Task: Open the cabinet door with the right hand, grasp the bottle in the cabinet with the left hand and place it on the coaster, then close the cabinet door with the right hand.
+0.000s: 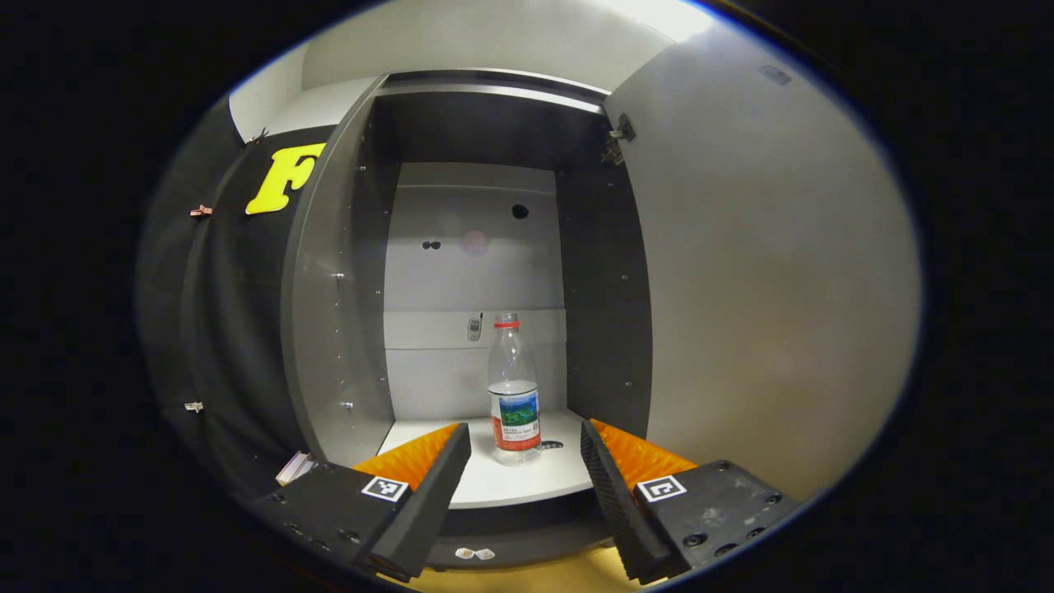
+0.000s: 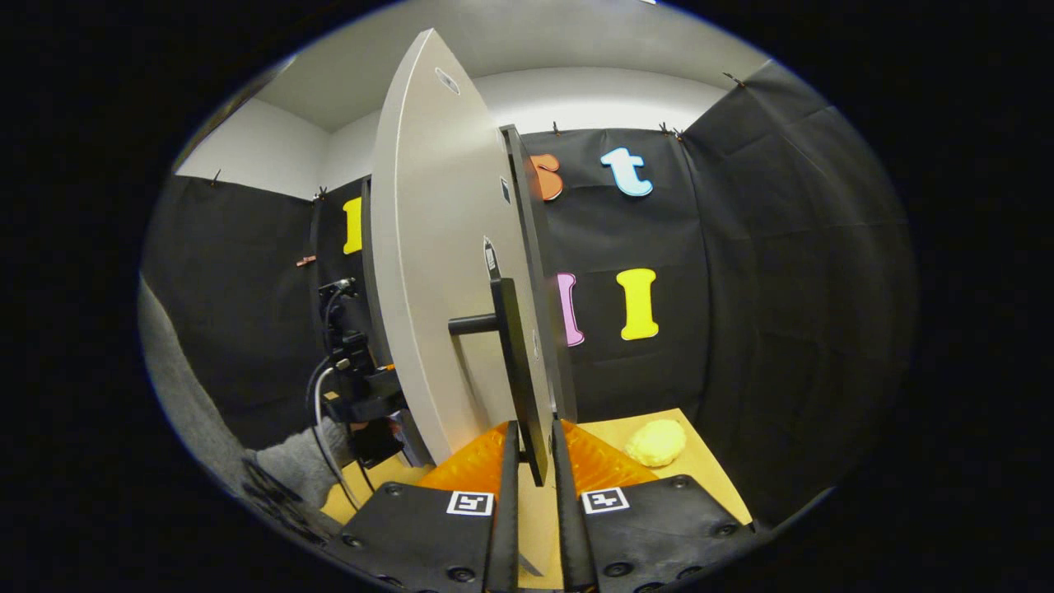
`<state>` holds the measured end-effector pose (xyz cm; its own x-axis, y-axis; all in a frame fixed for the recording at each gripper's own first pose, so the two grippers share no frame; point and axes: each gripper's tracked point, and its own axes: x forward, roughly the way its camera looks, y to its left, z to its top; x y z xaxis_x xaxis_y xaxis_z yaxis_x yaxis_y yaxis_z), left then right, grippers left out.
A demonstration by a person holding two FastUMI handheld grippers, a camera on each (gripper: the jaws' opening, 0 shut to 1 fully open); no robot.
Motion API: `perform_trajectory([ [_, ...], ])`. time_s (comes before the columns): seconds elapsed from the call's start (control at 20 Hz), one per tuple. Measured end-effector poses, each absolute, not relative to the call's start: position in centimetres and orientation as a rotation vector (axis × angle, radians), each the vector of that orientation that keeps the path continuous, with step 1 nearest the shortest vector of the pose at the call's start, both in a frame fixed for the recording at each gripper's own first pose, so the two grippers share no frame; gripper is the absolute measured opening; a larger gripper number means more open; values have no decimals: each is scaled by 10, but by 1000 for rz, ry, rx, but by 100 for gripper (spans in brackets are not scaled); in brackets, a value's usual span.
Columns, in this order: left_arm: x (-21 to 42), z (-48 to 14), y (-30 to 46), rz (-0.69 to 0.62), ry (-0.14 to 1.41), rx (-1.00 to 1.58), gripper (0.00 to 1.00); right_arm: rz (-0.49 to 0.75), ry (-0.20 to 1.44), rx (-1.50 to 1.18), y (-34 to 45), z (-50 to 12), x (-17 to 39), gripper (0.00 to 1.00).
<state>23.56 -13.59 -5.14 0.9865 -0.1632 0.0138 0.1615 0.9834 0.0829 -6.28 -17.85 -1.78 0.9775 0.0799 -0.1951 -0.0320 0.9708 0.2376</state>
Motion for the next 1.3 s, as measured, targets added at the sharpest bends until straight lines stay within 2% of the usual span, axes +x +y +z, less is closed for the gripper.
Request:
perform_trajectory([
  [0.05,245,-53,-136,-167,-21,85,86,36,218,243,-184,-20,-68,15],
  [0.1,255,-54,-138,-173,-21,91,86,11,229,240,-186,-22,-75,36],
  [0.15,266,-55,-139,-183,-24,99,86,-10,242,232,-188,-25,-80,24],
  [0.25,285,-57,-140,-188,-35,119,82,-52,266,213,-194,-29,-88,47],
  [0.3,292,-60,-141,-190,-37,114,82,-72,276,206,-197,-29,-95,36],
  [0.35,302,-62,-142,-192,-34,99,86,-87,285,206,-200,-32,-95,36],
  [0.4,312,-66,-142,-193,-27,85,82,-105,290,212,-202,-31,-101,36],
  [0.5,330,-72,-139,-183,-16,77,86,-160,274,227,-214,-28,-106,36],
  [0.85,373,-100,-141,-187,39,68,86,-352,222,289,-271,-17,-117,36],
  [1.3,419,-102,-139,-169,54,51,86,-384,249,269,-291,-24,-110,36],
])
